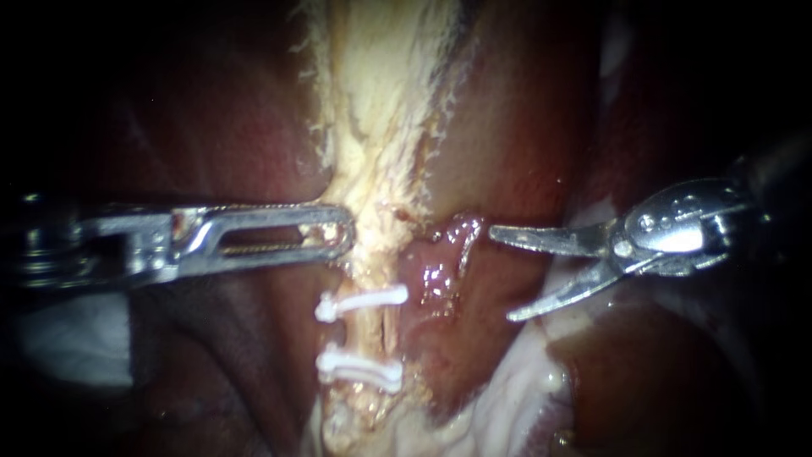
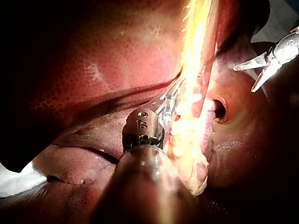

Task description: Go to the cutting position left tube

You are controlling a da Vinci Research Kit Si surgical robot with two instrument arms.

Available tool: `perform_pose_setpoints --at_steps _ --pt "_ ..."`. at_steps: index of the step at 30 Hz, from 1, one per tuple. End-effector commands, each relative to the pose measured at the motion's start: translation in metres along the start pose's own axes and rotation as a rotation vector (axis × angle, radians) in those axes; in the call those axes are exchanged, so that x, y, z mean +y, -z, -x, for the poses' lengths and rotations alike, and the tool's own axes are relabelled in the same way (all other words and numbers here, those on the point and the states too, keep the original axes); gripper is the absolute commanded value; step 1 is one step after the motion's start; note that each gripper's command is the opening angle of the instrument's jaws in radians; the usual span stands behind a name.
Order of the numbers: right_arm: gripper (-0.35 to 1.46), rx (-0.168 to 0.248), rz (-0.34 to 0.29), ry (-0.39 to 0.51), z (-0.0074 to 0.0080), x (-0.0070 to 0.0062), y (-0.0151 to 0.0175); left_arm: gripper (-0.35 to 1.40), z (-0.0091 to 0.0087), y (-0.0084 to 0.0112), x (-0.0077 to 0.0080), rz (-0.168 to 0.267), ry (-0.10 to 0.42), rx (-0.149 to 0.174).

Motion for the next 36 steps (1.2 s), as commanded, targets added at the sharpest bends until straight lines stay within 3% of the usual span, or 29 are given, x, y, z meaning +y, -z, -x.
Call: perform_pose_setpoints --at_steps 1,6,12,25,36 --pt "1.43 0.000 0.000 0.000 0.0000 -0.0001 0.0000 -0.35 0.0000 0.0000 0.0000 0.000 0.000 0.000" --pt "1.43 0.008 -0.030 -0.002 0.0007 -0.0008 -0.0006 -0.35 0.0004 0.0007 0.0000 -0.003 0.001 0.004" --pt "1.43 -0.020 -0.075 -0.042 0.0017 -0.0017 -0.0028 -0.35 0.0018 0.0033 0.0000 0.003 0.005 0.009" --pt "1.43 -0.029 -0.176 -0.170 0.0034 -0.0030 -0.0099 -0.35 0.0037 0.0083 0.0002 0.005 0.019 -0.045" --pt "1.42 -0.031 -0.239 -0.267 0.0037 -0.0031 -0.0156 -0.35 0.0032 0.0091 -0.0007 0.006 0.023 -0.052"
